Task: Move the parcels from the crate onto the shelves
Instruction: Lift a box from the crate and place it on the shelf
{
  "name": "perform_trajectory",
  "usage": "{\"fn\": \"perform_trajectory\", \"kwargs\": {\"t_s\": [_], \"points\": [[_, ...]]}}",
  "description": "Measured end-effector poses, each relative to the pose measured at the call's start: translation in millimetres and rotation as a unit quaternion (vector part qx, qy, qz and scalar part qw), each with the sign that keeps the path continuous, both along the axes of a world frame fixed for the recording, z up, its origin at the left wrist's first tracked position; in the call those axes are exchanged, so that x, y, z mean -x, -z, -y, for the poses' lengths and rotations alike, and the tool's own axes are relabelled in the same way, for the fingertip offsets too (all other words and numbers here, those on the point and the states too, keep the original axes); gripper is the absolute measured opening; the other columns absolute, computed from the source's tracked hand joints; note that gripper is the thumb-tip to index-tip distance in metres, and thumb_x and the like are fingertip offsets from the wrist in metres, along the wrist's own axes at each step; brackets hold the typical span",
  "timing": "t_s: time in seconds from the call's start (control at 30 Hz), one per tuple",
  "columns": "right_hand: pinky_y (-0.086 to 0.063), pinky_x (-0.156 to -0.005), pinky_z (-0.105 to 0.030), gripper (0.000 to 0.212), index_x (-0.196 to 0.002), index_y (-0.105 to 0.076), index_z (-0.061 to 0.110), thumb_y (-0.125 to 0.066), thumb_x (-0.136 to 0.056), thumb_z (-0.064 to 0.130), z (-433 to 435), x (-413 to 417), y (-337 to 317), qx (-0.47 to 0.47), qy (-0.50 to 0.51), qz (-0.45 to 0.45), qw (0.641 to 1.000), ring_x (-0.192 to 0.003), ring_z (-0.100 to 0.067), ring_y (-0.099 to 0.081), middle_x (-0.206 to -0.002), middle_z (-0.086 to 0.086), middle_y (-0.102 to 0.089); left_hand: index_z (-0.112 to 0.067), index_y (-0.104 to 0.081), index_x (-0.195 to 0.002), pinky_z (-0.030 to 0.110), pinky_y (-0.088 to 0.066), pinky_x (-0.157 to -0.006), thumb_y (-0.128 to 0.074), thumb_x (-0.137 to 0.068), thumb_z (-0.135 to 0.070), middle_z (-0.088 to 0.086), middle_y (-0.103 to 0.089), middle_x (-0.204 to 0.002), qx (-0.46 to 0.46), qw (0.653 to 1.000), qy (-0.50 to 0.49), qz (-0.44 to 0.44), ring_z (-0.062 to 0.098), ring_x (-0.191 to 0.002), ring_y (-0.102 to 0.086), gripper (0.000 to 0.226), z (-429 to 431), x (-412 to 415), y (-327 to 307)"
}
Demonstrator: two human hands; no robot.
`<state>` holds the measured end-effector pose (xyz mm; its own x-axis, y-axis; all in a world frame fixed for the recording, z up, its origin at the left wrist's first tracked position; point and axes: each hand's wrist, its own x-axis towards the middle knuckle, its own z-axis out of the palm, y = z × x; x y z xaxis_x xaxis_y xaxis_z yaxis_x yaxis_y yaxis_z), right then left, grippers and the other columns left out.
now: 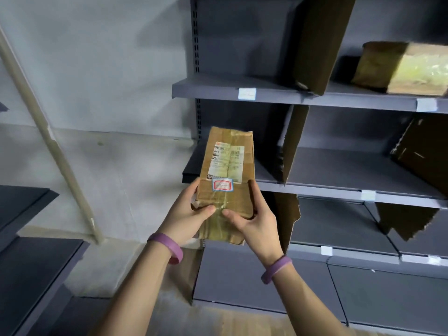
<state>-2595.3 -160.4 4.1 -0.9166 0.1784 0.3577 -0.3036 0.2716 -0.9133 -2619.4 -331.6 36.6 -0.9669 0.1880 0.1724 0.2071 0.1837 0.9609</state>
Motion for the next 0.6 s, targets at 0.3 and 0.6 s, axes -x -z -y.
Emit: {"fn": "perform_trajectory", "kwargs": {"t_s": [0.3, 0.6], "points": [[-0.049, -0.100, -0.029, 0.067, -0.137, -0.043, 0.040, -0.076, -0.078, 0.042, -33.0, 100.5, -21.9, -0.016, 0.014, -0.036, 0.999, -0.115, 0.005, -0.057, -0.130, 0.023, -0.057, -0.062, -0.046, -0.105, 0.040, -0.046, -0.102, -0.067, -0.086, -0.021, -0.018, -0.060, -0.121, -0.009, 0.999, -0.031, -0.017, 0.007, -0.113, -0.058, 0.050, -37.7, 102.2, -9.6], [-0.044, -0.106, -0.040, 0.062, -0.142, -0.034, 0.035, -0.064, -0.088, 0.040, -50.0, 192.2, -19.0, -0.062, -0.011, -0.034, 0.997, -0.130, -0.006, -0.048, -0.143, 0.011, -0.049, -0.034, -0.036, -0.142, 0.028, -0.040, -0.103, -0.060, -0.089, -0.037, -0.014, -0.053, -0.133, 0.024, 0.995, -0.093, -0.011, 0.006, -0.121, -0.051, 0.058, -57.3, 193.3, -6.6]]}}
